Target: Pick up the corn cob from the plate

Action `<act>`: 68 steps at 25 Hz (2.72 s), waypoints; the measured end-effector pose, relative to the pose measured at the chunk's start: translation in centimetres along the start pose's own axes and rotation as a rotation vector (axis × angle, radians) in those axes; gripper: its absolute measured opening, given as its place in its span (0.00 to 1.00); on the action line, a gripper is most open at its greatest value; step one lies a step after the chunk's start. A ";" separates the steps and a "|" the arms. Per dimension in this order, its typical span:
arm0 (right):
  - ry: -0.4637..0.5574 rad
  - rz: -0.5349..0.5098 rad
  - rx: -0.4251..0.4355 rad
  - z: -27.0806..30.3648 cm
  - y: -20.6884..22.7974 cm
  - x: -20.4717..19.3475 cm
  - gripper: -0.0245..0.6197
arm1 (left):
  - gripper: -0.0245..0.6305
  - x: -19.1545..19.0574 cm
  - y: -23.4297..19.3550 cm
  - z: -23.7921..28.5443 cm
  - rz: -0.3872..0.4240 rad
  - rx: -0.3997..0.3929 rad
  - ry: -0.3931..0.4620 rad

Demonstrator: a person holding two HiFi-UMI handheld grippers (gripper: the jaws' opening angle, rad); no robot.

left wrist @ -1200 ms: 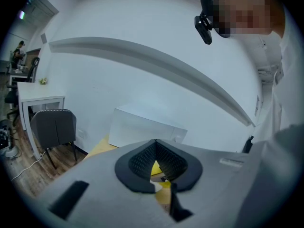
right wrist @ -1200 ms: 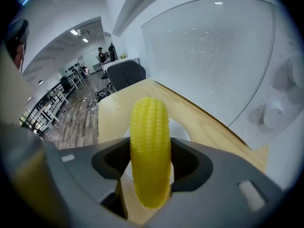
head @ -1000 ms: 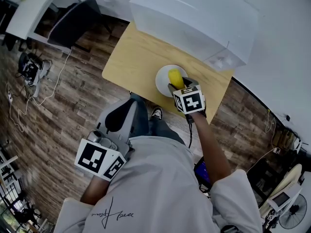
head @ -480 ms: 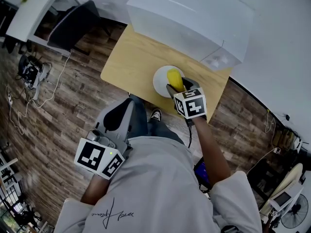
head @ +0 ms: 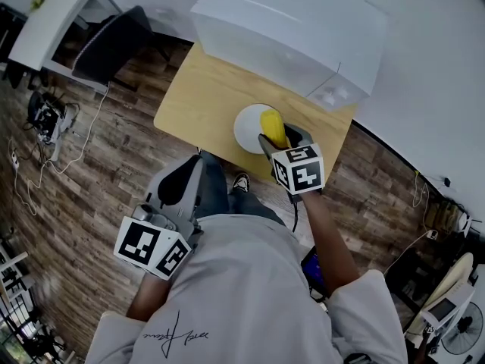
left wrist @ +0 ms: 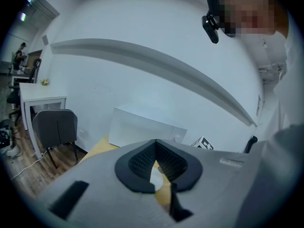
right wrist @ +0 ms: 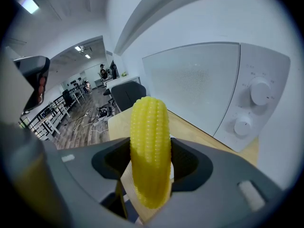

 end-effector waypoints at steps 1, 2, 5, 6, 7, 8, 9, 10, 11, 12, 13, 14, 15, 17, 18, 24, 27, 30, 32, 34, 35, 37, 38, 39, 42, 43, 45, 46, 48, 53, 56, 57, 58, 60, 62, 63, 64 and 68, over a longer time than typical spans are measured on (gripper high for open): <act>0.007 0.001 0.000 -0.2 -0.1 0.1 0.45 | 0.03 0.0 0.0 0.0 -0.001 0.001 0.001; 0.014 0.001 0.000 -0.5 -0.2 0.1 0.45 | 0.03 0.0 0.0 0.0 -0.001 0.001 0.002; 0.035 0.003 -0.008 -1.4 -0.5 0.2 0.45 | 0.03 0.0 0.2 0.0 -0.001 0.000 0.006; 0.042 0.003 -0.011 -1.6 -0.6 0.3 0.45 | 0.03 0.0 0.2 0.0 0.000 0.001 0.007; 0.049 0.001 -0.012 -1.8 -0.6 0.3 0.45 | 0.03 0.0 0.2 0.0 0.000 0.002 0.008; 0.056 0.000 -0.012 -2.0 -0.7 0.4 0.45 | 0.03 -0.1 0.1 0.0 0.001 0.003 0.008; 0.063 -0.001 -0.011 -2.2 -0.8 0.5 0.45 | 0.03 -0.1 0.1 0.0 0.001 0.004 0.009; 0.068 -0.003 -0.010 -2.4 -0.8 0.6 0.45 | 0.03 -0.1 0.1 0.0 0.002 0.006 0.009; 0.072 -0.007 -0.010 -2.5 -0.9 0.7 0.45 | 0.03 -0.1 0.1 -0.1 0.003 0.007 0.009; 0.075 -0.012 -0.011 -2.7 -1.0 0.8 0.45 | 0.03 -0.1 0.1 -0.1 0.004 0.008 0.009; 0.080 -0.015 -0.011 -2.9 -1.1 0.9 0.45 | 0.03 -0.1 0.1 -0.2 0.006 0.009 0.010; 0.087 -0.014 -0.010 -3.1 -1.2 1.0 0.45 | 0.03 -0.1 0.1 -0.3 0.007 0.010 0.011; 0.097 -0.012 -0.009 -3.3 -1.3 1.1 0.45 | 0.03 0.0 0.1 -0.3 0.008 0.011 0.011; 0.116 -0.011 -0.009 -3.8 -1.5 1.4 0.45 | 0.03 0.0 0.1 -0.4 0.009 0.014 0.011; 0.125 -0.012 -0.010 -4.1 -1.7 1.5 0.45 | 0.03 0.1 0.1 -0.5 0.009 0.016 0.012; 0.180 -0.023 -0.020 -5.9 -2.3 2.3 0.45 | 0.03 0.1 0.1 -0.6 0.023 0.008 0.013; 0.207 -0.027 -0.029 -6.9 -2.6 2.7 0.45 | 0.03 0.3 -0.1 -0.7 0.023 0.013 0.019; 0.240 -0.032 -0.035 -7.9 -3.0 3.0 0.45 | 0.03 0.3 -0.2 -0.7 0.024 0.016 0.025; 0.263 -0.032 -0.041 -8.6 -3.2 3.1 0.45 | 0.03 0.2 -0.2 -0.7 0.027 0.014 0.026; 0.284 -0.032 -0.046 -9.2 -3.5 3.3 0.45 | 0.03 0.3 -0.3 -0.9 0.025 0.017 0.029; 0.294 -0.032 -0.046 -9.5 -3.6 3.4 0.45 | 0.03 0.3 -0.4 -0.9 0.022 0.020 0.032; 0.314 -0.031 -0.046 -10.0 -3.9 3.6 0.45 | 0.03 0.3 -0.6 -1.1 0.017 0.026 0.036; 0.324 -0.029 -0.045 -10.2 -4.0 3.6 0.45 | 0.03 0.3 -0.7 -1.1 0.014 0.029 0.037; 0.335 -0.026 -0.045 -10.5 -4.1 3.7 0.45 | 0.03 0.3 -0.8 -1.1 0.013 0.030 0.037; 0.363 -0.026 -0.057 -11.2 -4.5 3.7 0.45 | 0.03 0.4 -1.0 -1.4 0.017 0.036 0.041; 0.370 -0.034 -0.067 -11.4 -4.8 3.7 0.45 | 0.03 0.5 -1.1 -1.5 0.021 0.041 0.045; 0.386 -0.055 -0.084 -11.9 -5.3 3.8 0.45 | 0.03 0.5 -1.4 -1.9 0.021 0.050 0.049; 0.395 -0.060 -0.086 -12.1 -5.5 3.8 0.45 | 0.03 0.5 -1.5 -2.0 0.017 0.054 0.051; 0.415 -0.060 -0.087 -12.7 -5.9 3.7 0.45 | 0.03 0.5 -1.6 -2.3 0.010 0.061 0.055; 0.468 -0.058 -0.106 -14.2 -6.3 3.8 0.45 | 0.03 0.6 -2.0 -2.5 0.004 0.073 0.066; 0.500 -0.062 -0.114 -15.2 -6.4 3.7 0.45 | 0.03 0.6 -1.9 -2.5 0.003 0.071 0.068; 0.510 -0.064 -0.114 -15.4 -6.5 3.6 0.45 | 0.03 0.5 -1.9 -2.5 0.003 0.071 0.069; 0.520 -0.066 -0.114 -15.7 -6.6 3.6 0.45 | 0.03 0.5 -1.8 -2.6 0.003 0.070 0.070; 0.536 -0.071 -0.111 -16.1 -6.8 3.5 0.45 | 0.03 0.5 -1.7 -2.7 0.002 0.070 0.071; 0.549 -0.073 -0.109 -16.5 -6.9 3.5 0.45 | 0.03 0.7 -1.7 -2.9 0.002 0.071 0.075; 0.555 -0.073 -0.108 -16.7 -6.9 3.5 0.45 | 0.03 0.8 -1.7 -2.9 0.002 0.072 0.079; 0.559 -0.074 -0.107 -16.8 -6.9 3.6 0.45 | 0.03 1.0 -1.7 -3.0 0.002 0.072 0.084; 0.567 -0.086 -0.109 -17.4 -7.0 3.8 0.45 | 0.03 1.4 -1.6 -3.2 -0.011 0.060 0.098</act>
Point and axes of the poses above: the fingertips, and each gripper's own axes: z forward along the fingers, y to its right, x out of its top, the point moved 8 cm from there along -z, backward along the fingers, and after that the axes turned 11 degrees about x, right-handed, at the moved point
